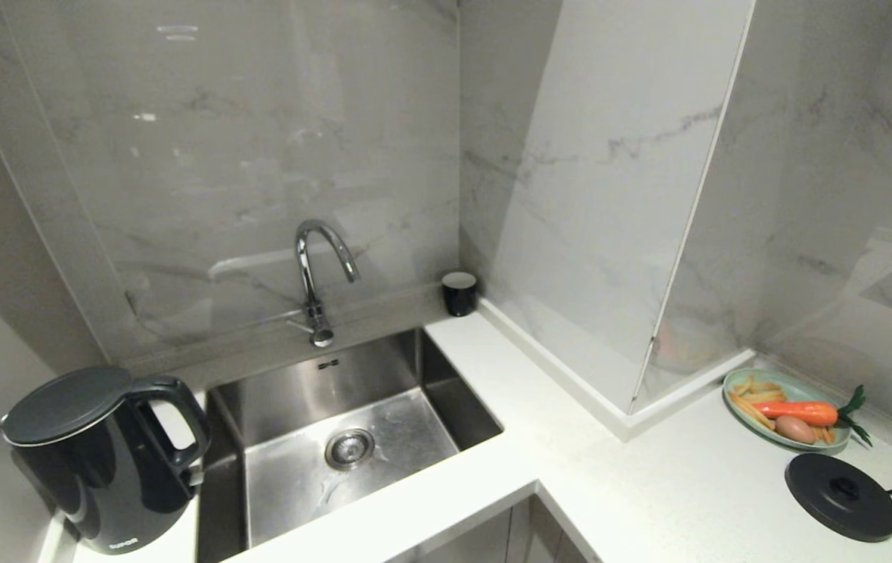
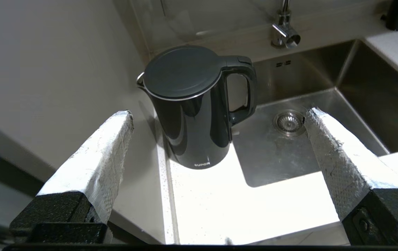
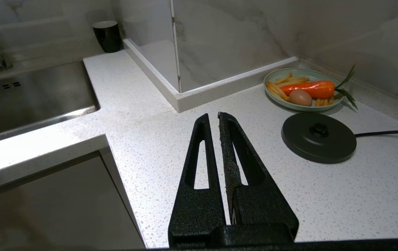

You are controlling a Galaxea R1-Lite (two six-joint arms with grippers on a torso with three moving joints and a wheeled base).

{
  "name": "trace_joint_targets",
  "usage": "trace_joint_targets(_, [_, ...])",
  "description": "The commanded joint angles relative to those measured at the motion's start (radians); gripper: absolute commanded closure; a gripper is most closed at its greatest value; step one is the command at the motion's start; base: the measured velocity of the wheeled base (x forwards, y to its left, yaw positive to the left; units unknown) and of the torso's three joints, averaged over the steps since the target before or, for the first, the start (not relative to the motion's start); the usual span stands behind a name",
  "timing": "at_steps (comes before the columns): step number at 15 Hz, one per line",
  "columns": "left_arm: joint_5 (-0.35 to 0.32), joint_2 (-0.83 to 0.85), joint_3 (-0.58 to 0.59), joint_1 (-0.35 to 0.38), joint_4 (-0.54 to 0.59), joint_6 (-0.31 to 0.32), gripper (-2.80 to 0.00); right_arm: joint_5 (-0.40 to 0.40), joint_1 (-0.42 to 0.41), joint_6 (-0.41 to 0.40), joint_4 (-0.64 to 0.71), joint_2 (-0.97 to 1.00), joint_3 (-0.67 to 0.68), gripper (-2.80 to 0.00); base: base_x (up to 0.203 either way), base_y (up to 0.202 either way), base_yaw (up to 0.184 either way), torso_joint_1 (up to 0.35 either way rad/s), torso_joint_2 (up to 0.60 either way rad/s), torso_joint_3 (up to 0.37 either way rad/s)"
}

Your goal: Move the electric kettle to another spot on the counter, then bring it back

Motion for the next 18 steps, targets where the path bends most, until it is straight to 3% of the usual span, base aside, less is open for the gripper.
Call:
trace_joint_targets(1, [-0.004, -0.078, 0.006, 0.005, 0.008, 0.001, -2.8, 0.0, 0.0, 0.0, 0.0, 0.0, 0.0, 0.0, 0.0, 0.0, 0.0, 0.0, 0.0, 0.0])
trace_joint_targets(2, [-0.005, -0.085, 0.008, 0.005, 0.009, 0.001, -2.8, 0.0, 0.0, 0.0, 0.0, 0.0, 0.0, 0.0, 0.0, 0.0, 0.0, 0.0, 0.0, 0.0])
trace_joint_targets(3, [-0.005, -0.094, 0.015, 0.005, 0.009, 0.002, -1.76, 0.0, 0.0, 0.0, 0.0, 0.0, 0.0, 0.0, 0.0, 0.0, 0.0, 0.0, 0.0, 0.0])
trace_joint_targets(4, [-0.005, -0.112, 0.032, 0.006, 0.008, 0.011, 0.0, 0.0, 0.0, 0.0, 0.0, 0.0, 0.0, 0.0, 0.0, 0.0, 0.0, 0.0, 0.0, 0.0])
trace_joint_targets(12, [-0.192, -0.291, 0.12, 0.03, 0.008, 0.018, 0.0, 0.0, 0.0, 0.0, 0.0, 0.001, 0.0, 0.0, 0.0, 0.0, 0.0, 0.0, 0.0, 0.0])
trace_joint_targets(18, [-0.196, -0.371, 0.116, 0.137, 0.011, 0.028, 0.0, 0.001, 0.0, 0.0, 0.0, 0.0, 0.0, 0.0, 0.0, 0.0, 0.0, 0.0, 0.0, 0.0])
